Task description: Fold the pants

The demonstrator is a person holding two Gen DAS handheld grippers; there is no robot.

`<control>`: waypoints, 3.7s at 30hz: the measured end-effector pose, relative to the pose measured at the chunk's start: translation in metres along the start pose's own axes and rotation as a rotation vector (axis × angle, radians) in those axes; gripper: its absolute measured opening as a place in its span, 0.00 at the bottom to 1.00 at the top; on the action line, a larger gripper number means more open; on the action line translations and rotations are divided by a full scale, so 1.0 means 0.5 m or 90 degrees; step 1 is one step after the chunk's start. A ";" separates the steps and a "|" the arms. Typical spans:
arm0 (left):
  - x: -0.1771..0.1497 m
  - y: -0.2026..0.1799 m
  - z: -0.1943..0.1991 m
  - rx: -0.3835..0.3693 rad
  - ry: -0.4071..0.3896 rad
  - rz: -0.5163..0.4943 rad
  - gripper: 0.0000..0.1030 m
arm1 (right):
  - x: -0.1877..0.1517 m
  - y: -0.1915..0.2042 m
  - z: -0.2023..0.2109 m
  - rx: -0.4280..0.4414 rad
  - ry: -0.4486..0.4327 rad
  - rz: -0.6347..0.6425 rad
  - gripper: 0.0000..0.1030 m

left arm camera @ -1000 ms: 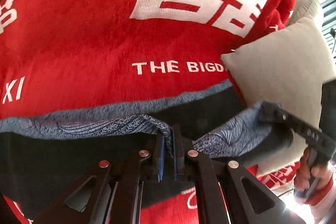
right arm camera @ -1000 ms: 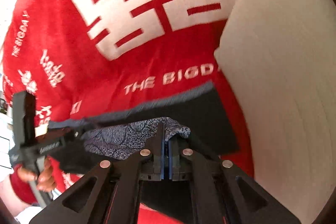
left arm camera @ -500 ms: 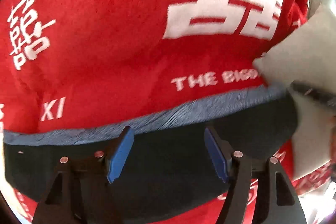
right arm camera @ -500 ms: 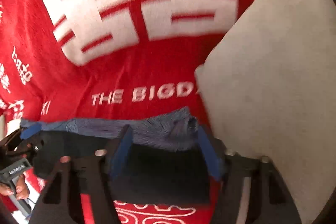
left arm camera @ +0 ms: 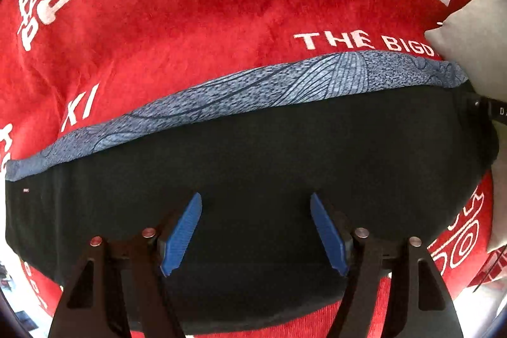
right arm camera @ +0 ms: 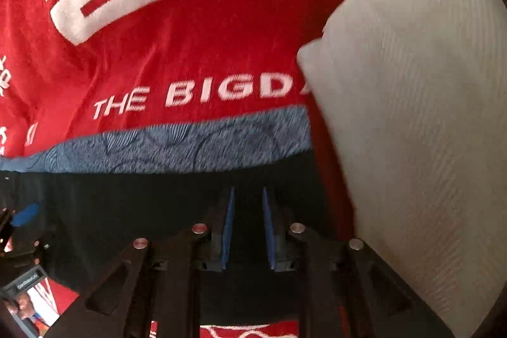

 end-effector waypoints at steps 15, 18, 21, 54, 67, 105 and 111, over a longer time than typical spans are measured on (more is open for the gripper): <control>-0.113 0.248 0.032 0.081 0.050 0.086 0.70 | -0.177 0.126 0.064 0.167 0.032 -0.095 0.49; -0.142 0.277 0.030 0.083 0.056 0.095 0.70 | -0.203 0.184 0.051 0.179 0.044 -0.086 0.49; -0.160 0.304 0.031 0.080 0.051 0.095 0.70 | -0.214 0.243 0.038 0.205 0.048 -0.088 0.49; -0.153 0.518 -0.074 0.006 0.010 0.066 0.70 | -0.306 0.742 -0.131 0.383 0.070 -0.179 0.13; -0.240 0.469 -0.075 -0.005 0.015 0.002 0.71 | -0.380 0.738 -0.108 0.334 0.078 -0.105 0.21; 0.053 0.413 -0.044 0.092 -0.009 0.097 0.84 | -0.053 0.153 0.016 -0.002 -0.048 -0.068 0.34; 0.062 0.291 -0.044 0.085 -0.008 0.060 0.84 | -0.102 0.049 0.018 -0.028 -0.034 -0.083 0.34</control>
Point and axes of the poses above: each gripper's, at about its wrist camera, not at the fingertips, and z roughly against the way its jaws point, y to its left, x to its top, the point moved 9 cm from there along -z, roughly the way its jaws point, and after that the axes turned 13 degrees about x, right-handed, at the moved point
